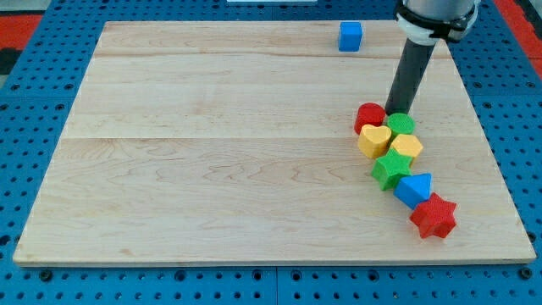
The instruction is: Push blue cube towards the yellow heart
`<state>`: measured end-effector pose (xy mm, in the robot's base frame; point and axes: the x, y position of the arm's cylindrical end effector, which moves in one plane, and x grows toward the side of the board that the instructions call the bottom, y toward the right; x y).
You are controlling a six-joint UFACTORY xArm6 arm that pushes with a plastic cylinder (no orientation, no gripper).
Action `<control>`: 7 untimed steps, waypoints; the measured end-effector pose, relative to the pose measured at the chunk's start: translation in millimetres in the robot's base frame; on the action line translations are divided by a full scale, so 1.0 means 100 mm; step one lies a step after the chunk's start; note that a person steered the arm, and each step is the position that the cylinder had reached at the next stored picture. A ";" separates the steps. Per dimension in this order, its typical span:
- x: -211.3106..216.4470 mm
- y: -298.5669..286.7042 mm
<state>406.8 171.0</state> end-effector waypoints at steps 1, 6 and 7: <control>0.13 -0.02; -2.16 -0.16; -2.14 -0.41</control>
<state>192.8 130.4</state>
